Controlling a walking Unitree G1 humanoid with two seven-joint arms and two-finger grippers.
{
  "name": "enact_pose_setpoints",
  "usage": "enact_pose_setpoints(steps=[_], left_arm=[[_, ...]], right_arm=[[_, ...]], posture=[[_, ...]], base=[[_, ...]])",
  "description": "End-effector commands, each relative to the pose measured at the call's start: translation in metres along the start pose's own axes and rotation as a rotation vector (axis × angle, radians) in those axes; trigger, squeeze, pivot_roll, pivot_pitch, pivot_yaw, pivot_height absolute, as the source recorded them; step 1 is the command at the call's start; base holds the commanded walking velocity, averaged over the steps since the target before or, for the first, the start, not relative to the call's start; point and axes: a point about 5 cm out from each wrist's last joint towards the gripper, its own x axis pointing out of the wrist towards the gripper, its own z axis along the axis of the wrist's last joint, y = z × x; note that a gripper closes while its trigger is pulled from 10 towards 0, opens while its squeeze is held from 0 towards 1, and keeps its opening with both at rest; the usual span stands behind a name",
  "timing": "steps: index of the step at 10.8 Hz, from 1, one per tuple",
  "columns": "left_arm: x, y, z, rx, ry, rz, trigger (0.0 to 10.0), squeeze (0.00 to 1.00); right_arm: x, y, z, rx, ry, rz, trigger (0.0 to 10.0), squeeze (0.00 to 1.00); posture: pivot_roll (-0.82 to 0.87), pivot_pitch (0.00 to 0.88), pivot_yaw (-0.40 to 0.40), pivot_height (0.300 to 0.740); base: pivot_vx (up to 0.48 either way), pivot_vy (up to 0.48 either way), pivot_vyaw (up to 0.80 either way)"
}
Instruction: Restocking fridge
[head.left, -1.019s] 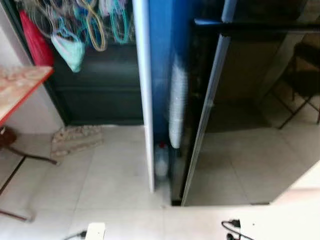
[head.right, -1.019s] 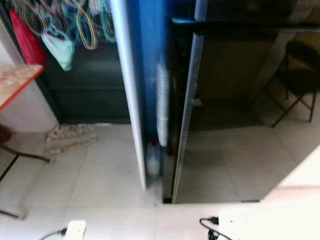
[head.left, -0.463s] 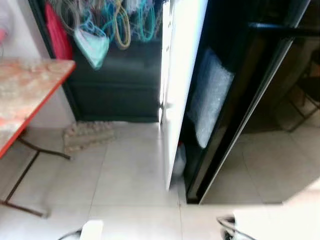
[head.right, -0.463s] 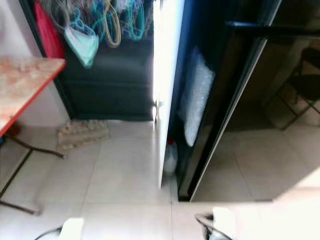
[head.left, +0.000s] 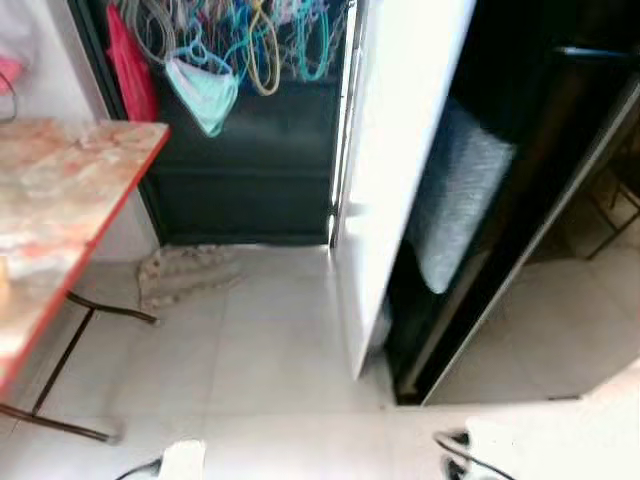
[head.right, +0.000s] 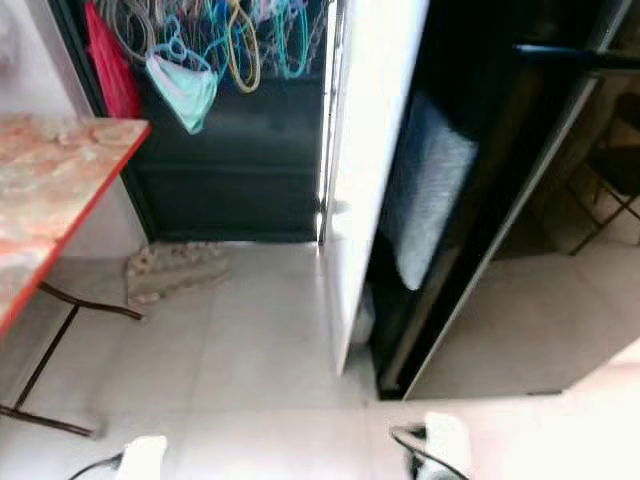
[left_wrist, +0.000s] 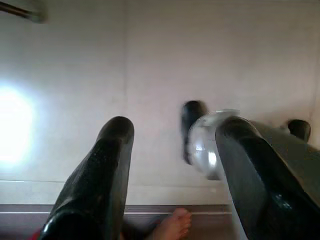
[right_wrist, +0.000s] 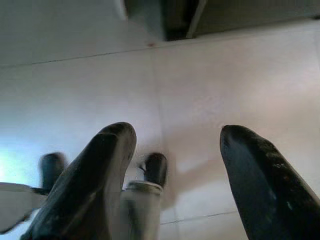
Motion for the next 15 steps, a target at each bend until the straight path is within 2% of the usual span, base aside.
enact_pose_setpoints(steps=[1,3,9,15], left_arm=[[0.0005,-0.006,-0.0002,-0.014,0.002,-0.012,10.0,0.0],[0.0005,-0.006,-0.0002,-0.011,0.003,-0.012,10.0,0.0],[0.0004,-0.0059,-0.0001,0.007,0.002,-0.016,10.0,0.0],[0.0003,-0.0055,-0.0009,0.015,0.005,-0.02,10.0,0.0]], right_arm=[[-0.0014,-0.009,-0.0024,0.0,0.007,-0.022,10.0,0.0],[-0.0014,-0.0089,-0.0025,0.007,0.006,-0.02,10.0,0.0],[-0.0015,-0.0068,-0.0029,0.003,0.009,0.023,10.0,0.0],[-0.0016,-0.0061,-0.0042,0.01,0.009,0.024,10.0,0.0]], posture=[[0.1,0.0,-0.048,0.74],[0.1,0.0,-0.048,0.74],[0.1,0.0,-0.042,0.74],[0.09,0.0,-0.037,0.74]], base=[[0.0,0.326,0.0],[0.0,0.307,0.0],[0.0,0.0,0.0],[0.0,0.0,0.8]])
